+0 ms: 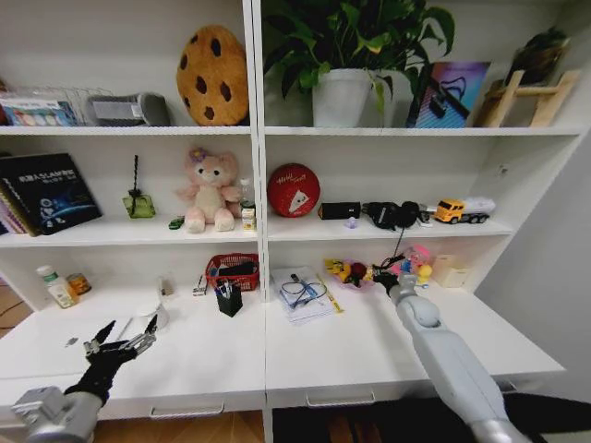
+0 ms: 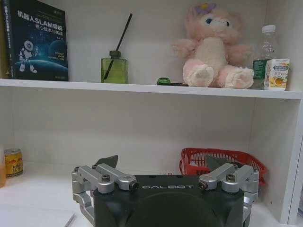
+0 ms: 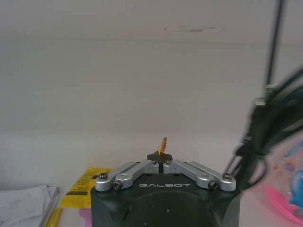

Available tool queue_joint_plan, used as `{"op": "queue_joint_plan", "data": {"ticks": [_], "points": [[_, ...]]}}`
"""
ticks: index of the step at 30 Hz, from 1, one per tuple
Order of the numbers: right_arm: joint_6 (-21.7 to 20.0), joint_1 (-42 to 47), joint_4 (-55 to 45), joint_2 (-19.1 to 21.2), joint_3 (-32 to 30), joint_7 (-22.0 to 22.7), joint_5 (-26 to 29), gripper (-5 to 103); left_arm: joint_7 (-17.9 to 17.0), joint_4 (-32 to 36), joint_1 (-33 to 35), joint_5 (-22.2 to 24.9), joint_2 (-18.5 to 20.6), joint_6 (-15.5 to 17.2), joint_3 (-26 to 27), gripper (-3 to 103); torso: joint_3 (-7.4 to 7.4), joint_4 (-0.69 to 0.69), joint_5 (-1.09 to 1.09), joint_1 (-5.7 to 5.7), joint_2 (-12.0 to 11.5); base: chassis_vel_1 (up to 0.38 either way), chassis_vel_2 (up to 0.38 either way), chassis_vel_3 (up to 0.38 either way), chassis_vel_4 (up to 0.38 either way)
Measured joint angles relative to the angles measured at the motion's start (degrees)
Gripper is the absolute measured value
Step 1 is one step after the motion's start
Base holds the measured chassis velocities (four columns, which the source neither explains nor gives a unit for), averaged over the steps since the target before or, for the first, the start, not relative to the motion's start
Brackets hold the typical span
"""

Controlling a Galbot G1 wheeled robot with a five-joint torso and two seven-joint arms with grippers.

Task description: Organize the objects on the table.

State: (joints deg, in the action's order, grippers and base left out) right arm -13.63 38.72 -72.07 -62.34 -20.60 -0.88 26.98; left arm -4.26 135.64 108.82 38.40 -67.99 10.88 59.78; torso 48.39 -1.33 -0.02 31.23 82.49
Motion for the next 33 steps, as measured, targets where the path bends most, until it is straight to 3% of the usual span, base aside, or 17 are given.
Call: {"op": "queue_joint_plan", "data": {"ticks": [5, 13, 14, 19, 20, 22, 23, 26, 28, 30, 31, 32, 33], "points": [[2.1, -6.5, 9.9, -5.1, 2.2, 0.5, -4.6, -3, 0.0, 0.0, 0.0, 0.0, 0.0, 0.0, 0.0, 100, 0.00, 0.01, 0.02, 0.00, 0.0, 0.000, 0.000, 0.000, 0.000], [4.4, -8.3, 14.4, -5.7, 2.7, 3.6, -9.0, 29, 0.0, 0.0, 0.0, 0.0, 0.0, 0.0, 0.0, 100, 0.00, -0.01, 0.02, 0.00, 0.0, 0.000, 0.000, 0.000, 0.000], [4.4, -8.3, 14.4, -5.7, 2.7, 3.6, -9.0, 29, 0.0, 0.0, 0.0, 0.0, 0.0, 0.0, 0.0, 100, 0.00, -0.01, 0.02, 0.00, 0.0, 0.000, 0.000, 0.000, 0.000], [2.0, -1.2, 0.4, 0.4, 3.2, 4.4, -4.2, 51, 0.0, 0.0, 0.0, 0.0, 0.0, 0.0, 0.0, 100, -0.01, -0.01, 0.00, 0.00, 0.0, 0.000, 0.000, 0.000, 0.000], [2.0, -1.2, 0.4, 0.4, 3.2, 4.4, -4.2, 51, 0.0, 0.0, 0.0, 0.0, 0.0, 0.0, 0.0, 100, -0.01, -0.01, 0.00, 0.00, 0.0, 0.000, 0.000, 0.000, 0.000], [-0.2, 6.1, -9.5, 3.6, 2.7, 5.2, -0.9, 61, 0.0, 0.0, 0.0, 0.0, 0.0, 0.0, 0.0, 100, -0.02, -0.02, 0.01, -0.02, 0.0, 0.000, 0.000, 0.000, 0.000], [-0.2, 6.1, -9.5, 3.6, 2.7, 5.2, -0.9, 61, 0.0, 0.0, 0.0, 0.0, 0.0, 0.0, 0.0, 100, -0.02, -0.02, 0.01, -0.02, 0.0, 0.000, 0.000, 0.000, 0.000], [-2.7, 17.5, -24.1, 6.1, -0.1, 9.1, 1.6, 78, 0.0, 0.0, 0.0, 0.0, 0.0, 0.0, 0.0, 100, -0.02, -0.01, 0.00, -0.02, 0.0, 0.000, 0.000, 0.000, 0.000], [-3.2, 21.5, -29.0, 6.3, -1.3, 11.1, 2.1, 78, 0.0, 0.0, 0.0, 0.0, 0.0, 0.0, 0.0, 100, -0.02, -0.01, 0.00, -0.02, 0.0, 0.000, 0.000, 0.000, 0.000], [-3.4, 28.8, -36.4, 6.2, -3.8, 14.8, 2.0, 89, 0.0, 0.0, 0.0, 0.0, 0.0, 0.0, 0.0, 100, -0.02, -0.01, 0.03, -0.02, 0.0, 0.000, 0.000, 0.000, 0.000], [-3.4, 28.8, -36.4, 6.2, -3.8, 14.8, 2.0, 89, 0.0, 0.0, 0.0, 0.0, 0.0, 0.0, 0.0, 100, -0.02, -0.01, 0.03, -0.02, 0.0, 0.000, 0.000, 0.000, 0.000], [-3.3, 34.0, -41.4, 5.9, -5.4, 17.3, 1.1, 97, 0.0, 0.0, 0.0, 0.0, 0.0, 0.0, 0.0, 100, -0.02, -0.02, 0.02, -0.02, 0.0, 0.000, 0.000, 0.000, 0.000], [-3.3, 36.8, -44.6, 5.6, -6.3, 18.4, 0.2, 97, 0.0, 0.0, 0.0, 0.0, 0.0, 0.0, 0.0, 100, -0.02, -0.03, 0.03, -0.02, 0.0, 0.000, 0.000, 0.000, 0.000]]}}
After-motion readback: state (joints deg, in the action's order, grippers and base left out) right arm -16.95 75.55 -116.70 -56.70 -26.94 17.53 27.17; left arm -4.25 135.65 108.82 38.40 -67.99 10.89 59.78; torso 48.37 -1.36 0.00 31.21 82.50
